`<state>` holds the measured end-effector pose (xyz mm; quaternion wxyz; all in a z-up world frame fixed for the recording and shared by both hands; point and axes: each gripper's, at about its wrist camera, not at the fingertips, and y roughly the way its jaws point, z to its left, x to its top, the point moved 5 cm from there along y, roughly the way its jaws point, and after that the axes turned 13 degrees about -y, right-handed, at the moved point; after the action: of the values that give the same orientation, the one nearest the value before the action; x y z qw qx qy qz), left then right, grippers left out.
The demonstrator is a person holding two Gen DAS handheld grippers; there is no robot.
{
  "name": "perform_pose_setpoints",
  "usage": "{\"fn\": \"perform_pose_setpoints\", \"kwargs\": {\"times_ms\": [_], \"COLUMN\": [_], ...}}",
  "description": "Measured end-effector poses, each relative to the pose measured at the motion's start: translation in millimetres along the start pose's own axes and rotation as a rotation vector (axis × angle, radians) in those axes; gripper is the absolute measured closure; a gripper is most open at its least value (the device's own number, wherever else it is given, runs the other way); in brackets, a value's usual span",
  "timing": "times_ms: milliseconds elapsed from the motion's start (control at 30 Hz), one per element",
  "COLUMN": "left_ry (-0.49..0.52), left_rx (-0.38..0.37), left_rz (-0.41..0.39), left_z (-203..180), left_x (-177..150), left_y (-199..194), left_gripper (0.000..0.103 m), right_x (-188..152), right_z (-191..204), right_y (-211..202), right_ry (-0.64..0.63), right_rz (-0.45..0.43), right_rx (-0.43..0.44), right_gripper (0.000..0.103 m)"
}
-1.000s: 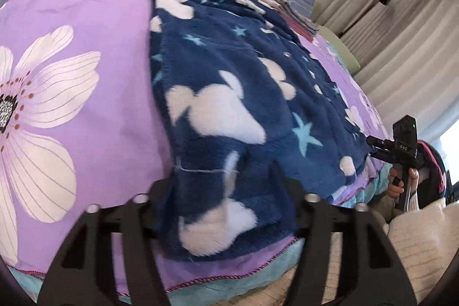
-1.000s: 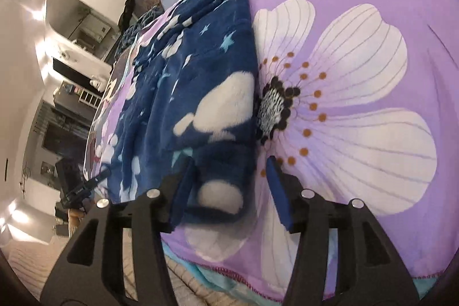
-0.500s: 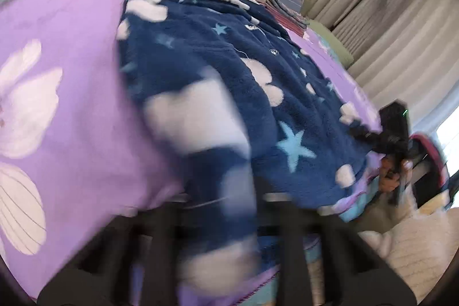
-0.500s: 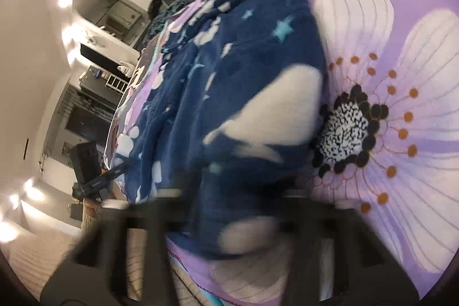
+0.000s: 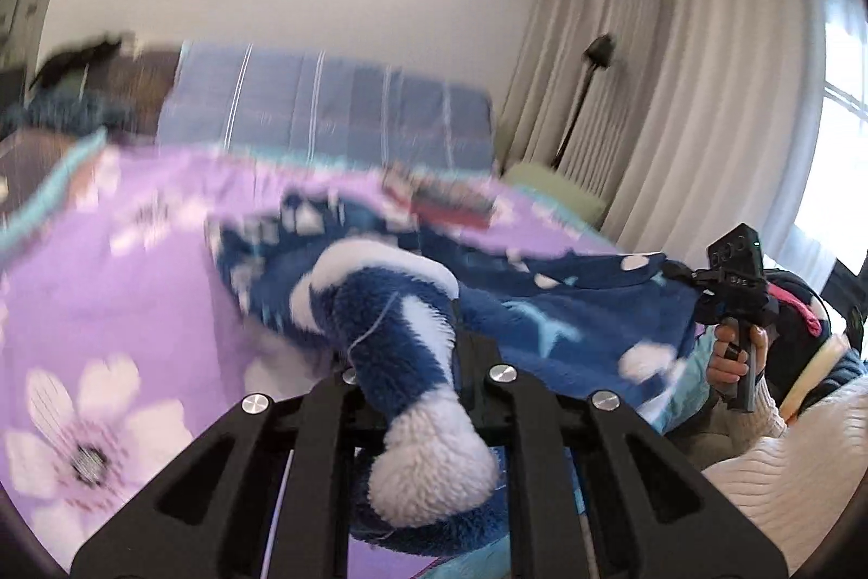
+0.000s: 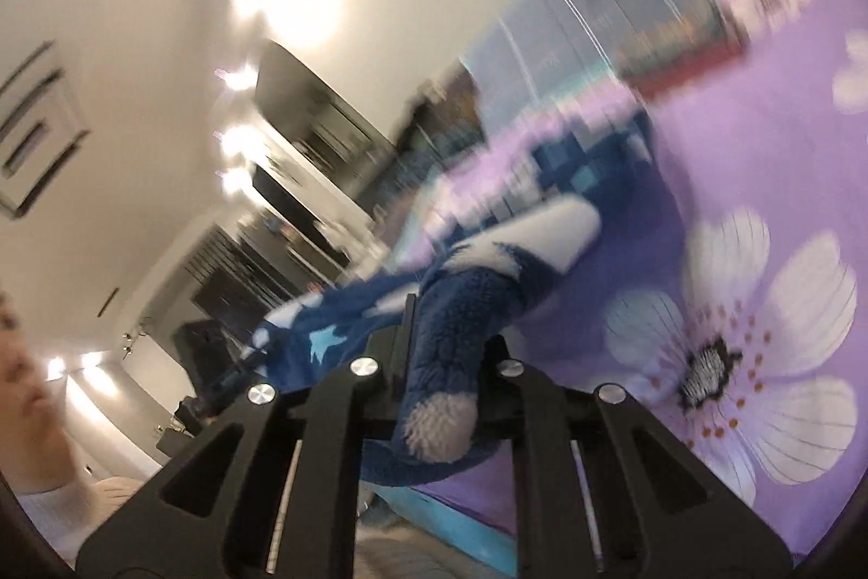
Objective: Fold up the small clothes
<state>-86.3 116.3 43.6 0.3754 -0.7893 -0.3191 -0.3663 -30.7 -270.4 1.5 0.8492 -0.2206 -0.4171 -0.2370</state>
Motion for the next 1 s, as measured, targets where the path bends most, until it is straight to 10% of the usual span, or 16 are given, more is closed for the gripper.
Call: {"fn": "perform_pose_setpoints", "kwargs": {"times_ms": [233,467,1000], "left_ry": [-0.005,-0.099,-0.078], "left_rx": [-0.015,0.069,0.203], "left_rz": [-0.019,0.105,0.063], "left_z": [-0.8,53.0,126.9], "left_x": [1.5,-3.3,107.1], "left_y": [-8.9,71.2,211.4], "left_gripper": [0.084,0.084,0.083], "right_x": [9.0,4.3,117.2], "right_z": [36.3,-56.3,-151.6], "right_y": [-39.4,26.5,168.0], "right_ry": [-0.202,0.012,-0.079], "right_rz": [-0.026,0.071,0.08], "right_rx": [-0.114,-0.213,-0.378], "right_gripper": [0.087,0.087,0.087]}}
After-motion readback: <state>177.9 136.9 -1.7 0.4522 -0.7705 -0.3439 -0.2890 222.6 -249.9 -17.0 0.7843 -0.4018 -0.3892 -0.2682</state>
